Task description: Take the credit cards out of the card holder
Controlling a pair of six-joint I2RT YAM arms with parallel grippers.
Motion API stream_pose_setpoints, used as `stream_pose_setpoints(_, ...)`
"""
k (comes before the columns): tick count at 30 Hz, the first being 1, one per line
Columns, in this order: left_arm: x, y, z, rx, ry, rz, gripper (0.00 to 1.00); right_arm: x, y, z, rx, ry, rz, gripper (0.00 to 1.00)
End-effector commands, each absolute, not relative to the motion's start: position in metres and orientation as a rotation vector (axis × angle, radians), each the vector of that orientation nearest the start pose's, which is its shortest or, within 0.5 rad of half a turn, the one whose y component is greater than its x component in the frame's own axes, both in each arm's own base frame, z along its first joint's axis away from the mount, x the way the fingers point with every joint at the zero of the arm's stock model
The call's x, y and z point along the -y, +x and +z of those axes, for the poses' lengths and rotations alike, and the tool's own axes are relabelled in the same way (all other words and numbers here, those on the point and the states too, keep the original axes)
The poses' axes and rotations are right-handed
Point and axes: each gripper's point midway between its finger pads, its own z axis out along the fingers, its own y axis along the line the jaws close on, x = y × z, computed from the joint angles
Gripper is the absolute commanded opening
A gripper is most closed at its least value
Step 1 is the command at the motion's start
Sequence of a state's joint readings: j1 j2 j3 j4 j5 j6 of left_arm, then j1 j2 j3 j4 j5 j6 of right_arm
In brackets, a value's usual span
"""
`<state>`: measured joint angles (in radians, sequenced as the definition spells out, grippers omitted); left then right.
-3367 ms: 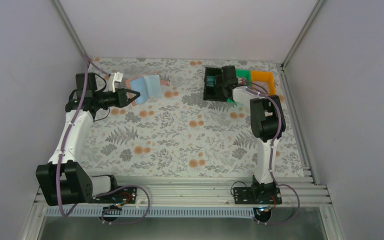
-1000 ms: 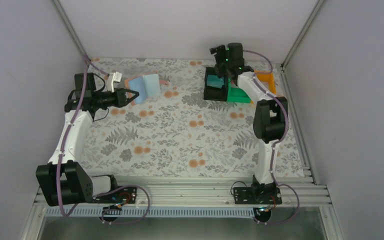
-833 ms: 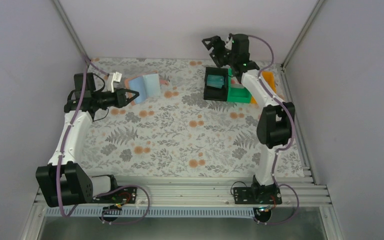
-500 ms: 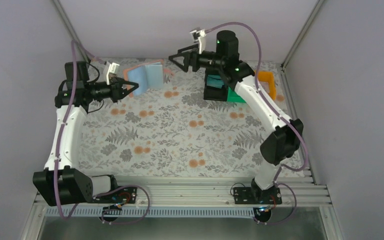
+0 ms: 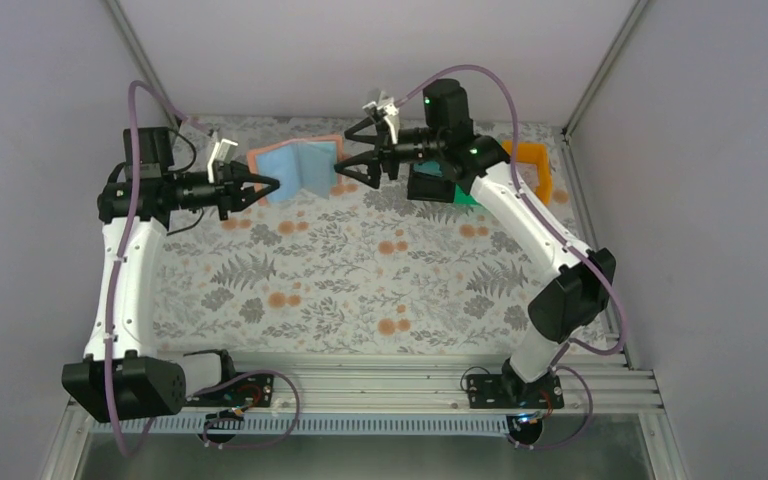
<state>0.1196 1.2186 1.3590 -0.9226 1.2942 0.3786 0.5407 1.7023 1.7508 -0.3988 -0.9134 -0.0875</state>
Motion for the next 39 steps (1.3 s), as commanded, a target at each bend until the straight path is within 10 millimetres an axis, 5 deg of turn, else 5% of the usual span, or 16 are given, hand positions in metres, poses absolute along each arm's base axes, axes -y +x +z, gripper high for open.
stream_pose_setpoints(1,0.142,0.244,0.390,-1.614,0.916,-1.156,0.02,-0.364,0.305,0.384,-1.502,-1.263,1.140,0.97)
stream_pose_setpoints(14,0.142,0.239,0.392,-1.600,0.925,-1.147,0.02,-0.393,0.290,0.379,-1.503,-1.303,1.176,0.92)
stream_pose_setpoints(17,0.141,0.240,0.389,-1.613,0.915,-1.134,0.02,-0.397,0.282,0.386,-1.480,-1.304,1.213,0.73)
stream_pose_setpoints(21,0.137,0.252,0.379,-1.677,0.863,-1.097,0.02,-0.404,0.277,0.392,-1.491,-1.275,1.245,0.25)
stream_pose_setpoints(24,0.130,0.269,0.367,-1.752,0.794,-1.038,0.03,-0.413,0.281,0.388,-1.568,-1.216,1.253,0.05)
stream_pose_setpoints(32,0.122,0.285,0.346,-1.839,0.704,-0.984,0.76,-0.430,0.338,0.362,-1.935,-0.793,0.945,0.04)
stream_pose_setpoints(36,0.124,0.282,0.349,-1.824,0.715,-0.994,0.98,-0.431,0.347,0.353,-1.995,-0.676,0.774,0.04)
stream_pose_setpoints(39,0.123,0.283,0.349,-1.826,0.712,-0.991,1.00,-0.433,0.345,0.353,-1.986,-0.654,0.691,0.04)
